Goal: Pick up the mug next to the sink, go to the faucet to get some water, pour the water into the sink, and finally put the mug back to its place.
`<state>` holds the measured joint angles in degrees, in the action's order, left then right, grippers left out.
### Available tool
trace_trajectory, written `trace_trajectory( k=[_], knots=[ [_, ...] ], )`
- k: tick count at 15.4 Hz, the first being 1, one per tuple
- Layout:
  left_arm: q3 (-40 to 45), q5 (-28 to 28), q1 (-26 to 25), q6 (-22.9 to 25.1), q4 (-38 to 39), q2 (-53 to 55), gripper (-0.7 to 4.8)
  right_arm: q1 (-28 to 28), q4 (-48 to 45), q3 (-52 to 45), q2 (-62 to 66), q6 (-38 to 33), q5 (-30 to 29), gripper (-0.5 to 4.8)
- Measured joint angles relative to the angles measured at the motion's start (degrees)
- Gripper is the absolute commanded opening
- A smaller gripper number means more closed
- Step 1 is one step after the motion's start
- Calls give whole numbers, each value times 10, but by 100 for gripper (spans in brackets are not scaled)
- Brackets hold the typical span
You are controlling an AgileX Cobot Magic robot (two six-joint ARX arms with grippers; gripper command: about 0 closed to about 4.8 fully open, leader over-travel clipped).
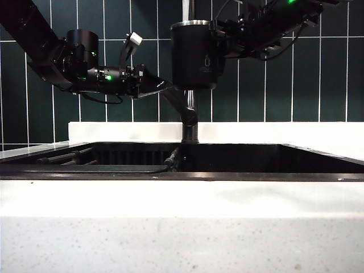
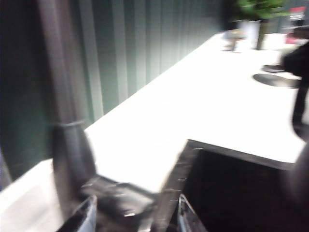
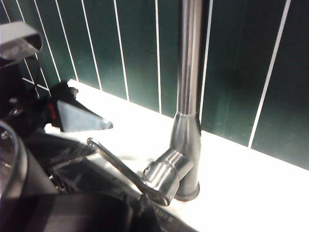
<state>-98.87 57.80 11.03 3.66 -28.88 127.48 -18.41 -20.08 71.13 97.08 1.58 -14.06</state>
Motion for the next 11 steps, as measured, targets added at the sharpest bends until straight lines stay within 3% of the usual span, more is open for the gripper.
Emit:
trace_trajectory(
  k=[8, 11],
  knots=[
    [0, -2, 0, 8, 26, 0, 210, -1, 12, 2, 0, 2, 0, -1],
    [0, -3, -1, 39, 57, 0, 210, -2, 17, 7, 1, 2, -1, -1]
  ],
)
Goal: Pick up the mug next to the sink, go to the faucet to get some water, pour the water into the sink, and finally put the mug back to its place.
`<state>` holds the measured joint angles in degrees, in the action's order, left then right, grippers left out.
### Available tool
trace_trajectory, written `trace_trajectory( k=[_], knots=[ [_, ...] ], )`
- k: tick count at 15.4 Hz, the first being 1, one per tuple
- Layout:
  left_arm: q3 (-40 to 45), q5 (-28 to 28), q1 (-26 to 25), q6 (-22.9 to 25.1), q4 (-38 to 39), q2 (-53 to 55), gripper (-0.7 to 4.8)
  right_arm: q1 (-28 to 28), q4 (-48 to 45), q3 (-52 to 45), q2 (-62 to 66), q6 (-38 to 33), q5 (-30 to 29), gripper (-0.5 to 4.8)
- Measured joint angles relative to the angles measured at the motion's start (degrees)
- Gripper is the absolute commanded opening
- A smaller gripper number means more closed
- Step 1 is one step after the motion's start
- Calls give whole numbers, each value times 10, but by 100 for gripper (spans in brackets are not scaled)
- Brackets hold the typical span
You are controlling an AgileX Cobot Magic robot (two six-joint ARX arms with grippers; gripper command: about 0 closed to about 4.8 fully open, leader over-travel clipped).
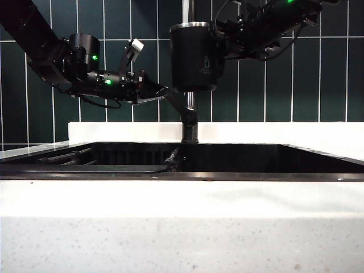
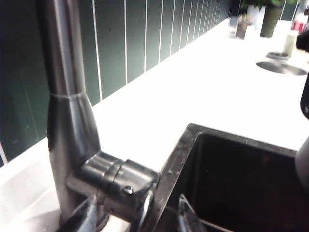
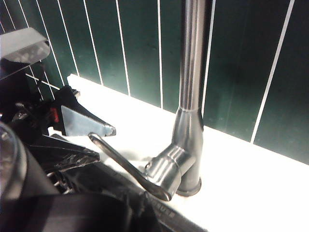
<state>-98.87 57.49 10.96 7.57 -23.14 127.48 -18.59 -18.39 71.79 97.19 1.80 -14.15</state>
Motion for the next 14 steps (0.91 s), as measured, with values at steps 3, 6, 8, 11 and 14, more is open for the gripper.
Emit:
trace_trajectory(
  k=[3, 6, 8, 11, 14],
  knots=[
    [0, -46, 0, 14, 1, 0, 210, 0, 4, 0, 0, 0, 0, -1],
    [0, -76, 5, 30, 0, 0, 210, 0, 10, 0, 0, 0, 0, -1],
    [0, -114, 6, 30, -2, 0, 210, 1, 16, 0, 0, 2, 0, -1],
    [0, -145, 5, 31, -7, -1, 210, 1, 20, 0, 0, 4, 0, -1],
    [1, -139, 5, 25, -9, -2, 210, 1, 21, 0, 0, 10, 0, -1]
  ],
)
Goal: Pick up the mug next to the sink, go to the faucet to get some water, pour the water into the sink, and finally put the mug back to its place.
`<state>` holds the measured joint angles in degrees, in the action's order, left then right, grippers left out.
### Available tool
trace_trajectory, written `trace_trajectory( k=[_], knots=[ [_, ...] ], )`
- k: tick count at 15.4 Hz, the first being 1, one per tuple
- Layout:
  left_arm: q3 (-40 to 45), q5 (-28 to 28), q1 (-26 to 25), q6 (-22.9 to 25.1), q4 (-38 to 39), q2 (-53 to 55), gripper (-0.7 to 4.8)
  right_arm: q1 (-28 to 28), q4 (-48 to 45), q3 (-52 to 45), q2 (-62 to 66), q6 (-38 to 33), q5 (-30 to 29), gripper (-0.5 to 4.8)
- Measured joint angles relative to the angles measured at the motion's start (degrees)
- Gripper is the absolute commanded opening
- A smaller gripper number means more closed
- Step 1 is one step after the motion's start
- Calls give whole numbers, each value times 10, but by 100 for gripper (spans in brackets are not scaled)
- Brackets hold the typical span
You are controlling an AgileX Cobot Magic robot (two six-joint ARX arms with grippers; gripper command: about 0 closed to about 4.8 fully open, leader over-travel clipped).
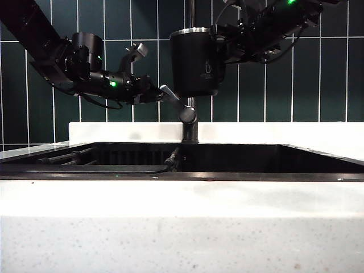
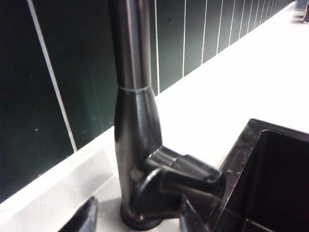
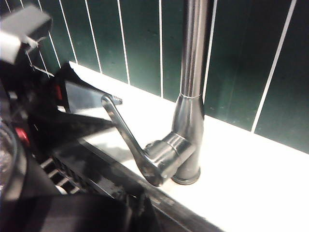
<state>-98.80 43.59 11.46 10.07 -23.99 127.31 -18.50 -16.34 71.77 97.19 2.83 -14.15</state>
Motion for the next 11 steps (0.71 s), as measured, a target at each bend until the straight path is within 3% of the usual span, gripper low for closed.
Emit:
trace_trajectory(
  k=[4, 7, 11],
  knots=[
    [-2, -7, -4, -27, 0, -48, 210, 2, 30, 0, 0, 116, 51, -1],
    [-2, -26, -4, -34, 112, -97, 210, 13, 36, 0, 0, 203, 96, -1],
    [-2, -124, -4, -43, 228, -157, 210, 19, 35, 0, 0, 311, 136, -1]
  ],
)
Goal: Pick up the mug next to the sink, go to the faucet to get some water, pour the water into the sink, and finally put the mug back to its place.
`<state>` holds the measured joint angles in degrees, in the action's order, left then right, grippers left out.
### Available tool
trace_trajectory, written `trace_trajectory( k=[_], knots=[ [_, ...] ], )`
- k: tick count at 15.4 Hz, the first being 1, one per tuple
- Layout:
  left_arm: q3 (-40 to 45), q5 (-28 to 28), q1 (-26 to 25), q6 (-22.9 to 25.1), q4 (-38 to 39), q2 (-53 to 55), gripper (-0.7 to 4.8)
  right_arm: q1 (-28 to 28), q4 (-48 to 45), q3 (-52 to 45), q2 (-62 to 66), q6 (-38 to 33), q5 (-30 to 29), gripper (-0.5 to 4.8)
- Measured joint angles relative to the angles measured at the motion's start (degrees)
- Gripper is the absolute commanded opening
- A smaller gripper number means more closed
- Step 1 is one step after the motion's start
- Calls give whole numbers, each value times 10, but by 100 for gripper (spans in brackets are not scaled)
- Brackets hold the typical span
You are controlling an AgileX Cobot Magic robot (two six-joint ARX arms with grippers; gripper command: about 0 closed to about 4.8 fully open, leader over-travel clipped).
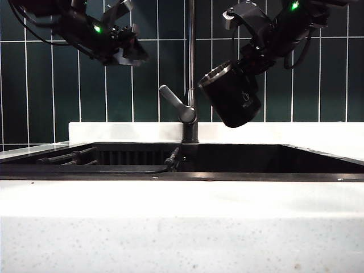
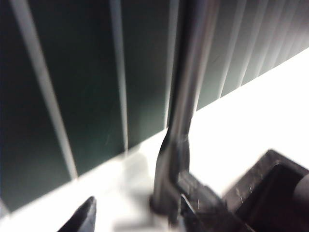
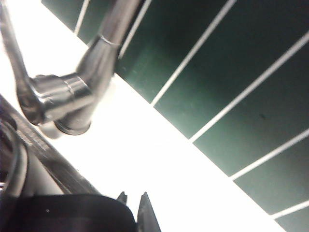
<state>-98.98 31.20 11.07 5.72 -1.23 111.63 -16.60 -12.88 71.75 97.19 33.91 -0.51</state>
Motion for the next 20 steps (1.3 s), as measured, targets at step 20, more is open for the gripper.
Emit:
trace_trajectory(
  k=[20],
  knots=[
    [4, -85, 0, -17, 276, -34, 167, -1, 17, 1, -1, 648, 18, 32]
  ],
)
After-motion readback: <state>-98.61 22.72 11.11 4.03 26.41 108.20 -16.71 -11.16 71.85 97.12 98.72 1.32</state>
